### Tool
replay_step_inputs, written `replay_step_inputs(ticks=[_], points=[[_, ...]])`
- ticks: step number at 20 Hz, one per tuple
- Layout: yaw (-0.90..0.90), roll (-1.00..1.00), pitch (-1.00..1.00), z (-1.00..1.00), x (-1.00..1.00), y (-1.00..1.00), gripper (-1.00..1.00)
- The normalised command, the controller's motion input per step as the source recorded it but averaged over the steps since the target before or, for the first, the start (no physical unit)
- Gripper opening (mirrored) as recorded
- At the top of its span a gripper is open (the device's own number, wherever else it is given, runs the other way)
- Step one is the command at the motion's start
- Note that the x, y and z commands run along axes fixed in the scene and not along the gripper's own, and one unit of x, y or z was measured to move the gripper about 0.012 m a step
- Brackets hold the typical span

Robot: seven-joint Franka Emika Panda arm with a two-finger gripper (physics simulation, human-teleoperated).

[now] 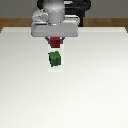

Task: Place the red cube on top of the green cube.

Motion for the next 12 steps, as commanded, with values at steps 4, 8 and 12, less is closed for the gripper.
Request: replay_step_inputs(ticks=[4, 8, 12], points=[[0.00, 0.00, 0.00, -1.00, 0.00, 0.00, -1.00], [0.00, 0.00, 0.00, -0.25, 0.00, 0.00, -1.00], [0.00, 0.00, 0.00, 0.00, 0.00, 0.00, 1.00]])
